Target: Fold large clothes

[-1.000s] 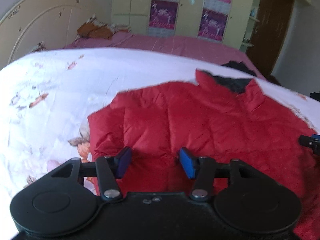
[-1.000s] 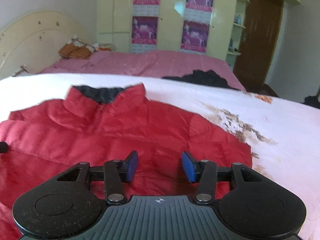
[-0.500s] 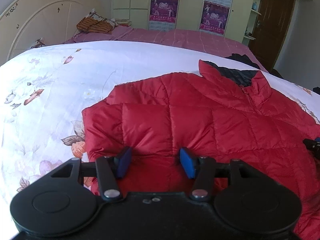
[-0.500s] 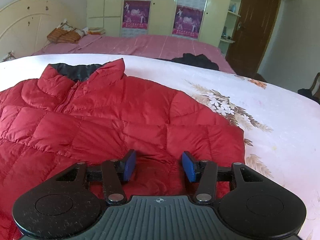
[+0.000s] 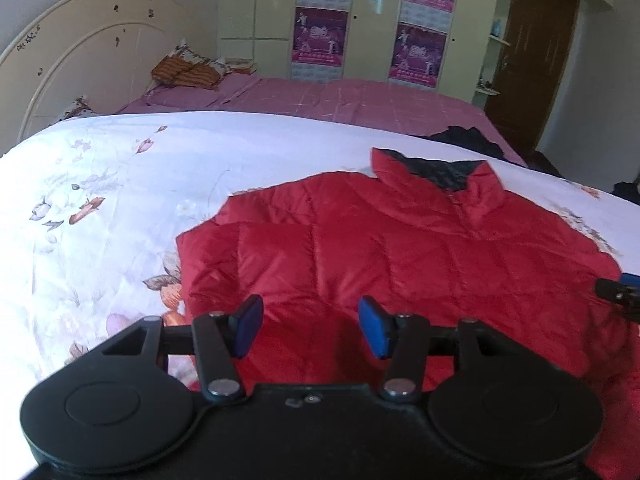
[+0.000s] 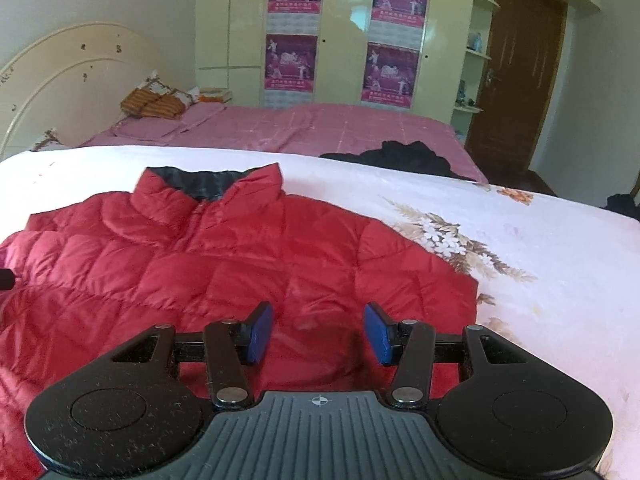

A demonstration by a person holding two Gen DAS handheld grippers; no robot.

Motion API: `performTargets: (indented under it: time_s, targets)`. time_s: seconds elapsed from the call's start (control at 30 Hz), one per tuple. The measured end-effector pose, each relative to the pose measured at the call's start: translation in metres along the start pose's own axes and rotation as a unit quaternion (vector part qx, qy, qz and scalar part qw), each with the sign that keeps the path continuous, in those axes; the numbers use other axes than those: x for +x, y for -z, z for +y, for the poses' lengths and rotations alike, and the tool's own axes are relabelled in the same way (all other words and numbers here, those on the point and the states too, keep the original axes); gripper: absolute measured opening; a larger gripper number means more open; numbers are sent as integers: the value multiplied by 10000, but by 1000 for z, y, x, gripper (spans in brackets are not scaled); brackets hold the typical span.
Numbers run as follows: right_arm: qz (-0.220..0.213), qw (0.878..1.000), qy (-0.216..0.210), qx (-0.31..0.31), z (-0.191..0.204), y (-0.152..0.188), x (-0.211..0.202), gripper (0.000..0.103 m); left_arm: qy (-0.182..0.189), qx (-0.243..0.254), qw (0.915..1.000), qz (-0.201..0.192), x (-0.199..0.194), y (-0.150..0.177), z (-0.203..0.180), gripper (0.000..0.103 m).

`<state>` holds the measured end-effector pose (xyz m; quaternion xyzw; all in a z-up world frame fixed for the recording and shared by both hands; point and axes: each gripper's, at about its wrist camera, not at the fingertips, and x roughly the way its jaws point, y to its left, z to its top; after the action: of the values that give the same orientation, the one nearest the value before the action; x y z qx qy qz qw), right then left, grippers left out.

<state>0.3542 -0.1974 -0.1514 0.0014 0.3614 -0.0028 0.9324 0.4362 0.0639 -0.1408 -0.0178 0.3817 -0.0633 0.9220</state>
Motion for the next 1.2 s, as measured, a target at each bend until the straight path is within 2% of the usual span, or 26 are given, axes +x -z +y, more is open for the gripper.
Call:
performTargets:
  time_s: [0.2,0.37,0.43,0.5,0.7,0.93,0.97,1.03,1.07,1.1,1.2]
  targets:
    - [77,9999,-64,-129,6,15,-9,50,48,187,9997,167,-4,23,-9,51]
    - [462,9988,148,-115,-1,32,9,50,-44,324,9986,408,12,30,-10,53]
    - [609,9980,101,106,-9,36,17,50,-66,351,9985,423,14,30,-11,53]
    - [659,9974,89,275,-11,35,17,50,-90,360,9983,440,15,30,-12,53]
    - [705,9974,67,112,-10,39,22,50,-207,389,9980,459,17,32,-17,53]
    - [794,9967,-173,53,-17,30,21,50,-480,339,9971,480,13,31,-26,54]
    - [762,9969,-203,56,-19,29,18,50,-537,332,9969,472,11,31,-27,55]
    - [663,9974,-283,76,-23,27,9,51,-658,379,9962,415,4,30,-32,67]
    - [612,9975,-344,102,-26,27,3,63,-686,401,9961,380,0,30,-34,69]
    - [545,9977,-379,120,-28,27,-2,82,-695,422,9961,357,-5,30,-36,72]
    - [358,9981,-497,33,-28,27,-20,85,-626,450,9966,305,-21,31,-42,77]
